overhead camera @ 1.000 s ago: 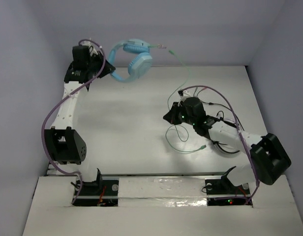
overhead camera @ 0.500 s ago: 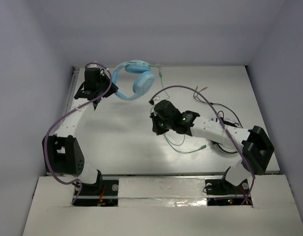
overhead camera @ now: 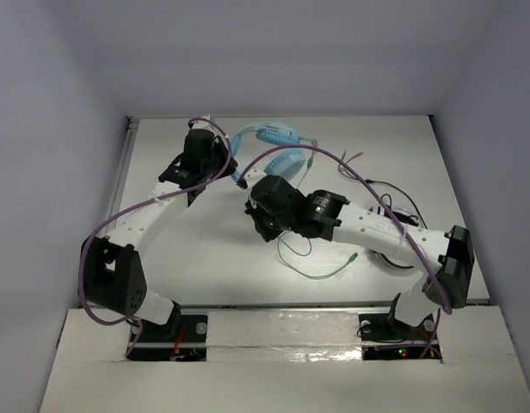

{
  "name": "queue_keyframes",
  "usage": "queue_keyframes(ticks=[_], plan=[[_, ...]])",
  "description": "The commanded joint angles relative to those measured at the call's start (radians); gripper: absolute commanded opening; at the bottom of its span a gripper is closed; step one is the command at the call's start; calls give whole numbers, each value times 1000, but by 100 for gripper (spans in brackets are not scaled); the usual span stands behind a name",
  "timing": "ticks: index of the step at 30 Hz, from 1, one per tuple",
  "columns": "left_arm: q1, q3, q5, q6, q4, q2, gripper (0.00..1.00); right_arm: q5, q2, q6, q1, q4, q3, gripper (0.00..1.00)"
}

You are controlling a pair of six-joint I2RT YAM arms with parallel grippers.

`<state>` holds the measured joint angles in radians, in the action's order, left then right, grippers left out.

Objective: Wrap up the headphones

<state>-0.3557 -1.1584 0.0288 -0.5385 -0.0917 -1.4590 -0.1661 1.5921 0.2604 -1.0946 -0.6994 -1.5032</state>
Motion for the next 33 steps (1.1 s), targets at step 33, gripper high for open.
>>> queue_keyframes(ticks=[33], plan=[[-98, -89, 536, 199, 44, -98, 0, 524, -125, -43, 127, 90, -65, 0]])
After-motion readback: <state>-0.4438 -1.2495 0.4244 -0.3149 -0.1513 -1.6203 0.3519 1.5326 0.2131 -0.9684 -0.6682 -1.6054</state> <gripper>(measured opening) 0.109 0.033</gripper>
